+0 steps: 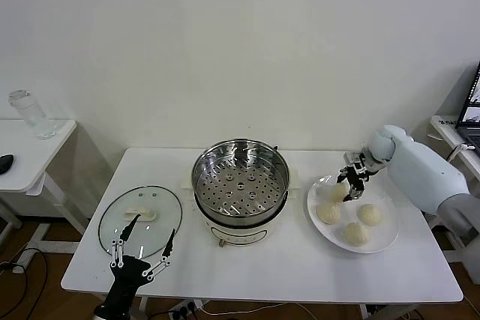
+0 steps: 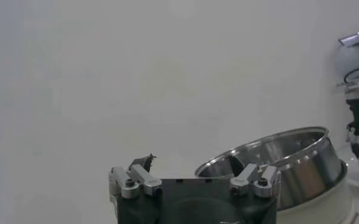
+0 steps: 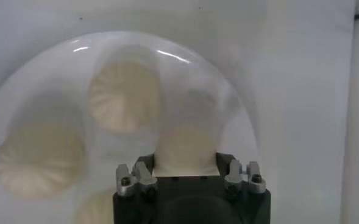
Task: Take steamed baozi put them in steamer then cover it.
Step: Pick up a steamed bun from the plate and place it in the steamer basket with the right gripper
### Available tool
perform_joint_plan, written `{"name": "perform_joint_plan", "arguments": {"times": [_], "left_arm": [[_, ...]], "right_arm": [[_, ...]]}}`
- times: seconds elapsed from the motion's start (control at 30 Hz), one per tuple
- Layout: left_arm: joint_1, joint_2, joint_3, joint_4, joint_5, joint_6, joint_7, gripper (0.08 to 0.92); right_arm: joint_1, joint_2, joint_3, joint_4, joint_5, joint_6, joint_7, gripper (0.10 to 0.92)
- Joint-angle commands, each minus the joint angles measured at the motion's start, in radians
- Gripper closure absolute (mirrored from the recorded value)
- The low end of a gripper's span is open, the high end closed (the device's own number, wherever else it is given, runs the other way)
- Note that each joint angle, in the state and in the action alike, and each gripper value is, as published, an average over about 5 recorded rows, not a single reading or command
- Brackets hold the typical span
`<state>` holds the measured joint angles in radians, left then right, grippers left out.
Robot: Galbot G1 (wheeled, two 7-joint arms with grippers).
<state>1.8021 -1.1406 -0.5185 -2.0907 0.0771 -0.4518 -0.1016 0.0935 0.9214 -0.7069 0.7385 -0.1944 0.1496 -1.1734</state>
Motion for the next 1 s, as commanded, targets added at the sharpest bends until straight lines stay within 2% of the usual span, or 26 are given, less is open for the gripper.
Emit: {"name": "perform_joint_plan", "arguments": {"times": [0.03, 0.2, 0.43, 0.73, 1.0], "left_arm": [[-0.001, 0.001, 0.003, -0.005, 0.000, 0.000, 0.000, 0.177], [0.001, 0.002, 0.007, -0.011, 0.000, -0.003, 0.000, 0.177], [-0.002, 0.005, 0.015, -0.018, 0.000, -0.004, -0.001, 0.177], [0.003, 0.007, 0.011, -0.026, 0.000, -0.009, -0.003, 0.177], [0.008, 0.004, 0.010, -0.032, 0.000, -0.015, -0.004, 0.177]], "right_arm": [[0.234, -0.070, -0.156, 0.225, 0.055, 0.159, -0.021, 0.335], [0.445, -0.033, -0.290, 0.309, 0.079, 0.309, -0.017, 0.334], [0.590, 0.068, -0.377, 0.427, 0.081, 0.417, 0.004, 0.338], [0.522, 0.215, -0.394, 0.466, -0.048, 0.512, 0.019, 0.338], [0.397, 0.309, -0.394, 0.397, -0.169, 0.511, 0.038, 0.338]]}}
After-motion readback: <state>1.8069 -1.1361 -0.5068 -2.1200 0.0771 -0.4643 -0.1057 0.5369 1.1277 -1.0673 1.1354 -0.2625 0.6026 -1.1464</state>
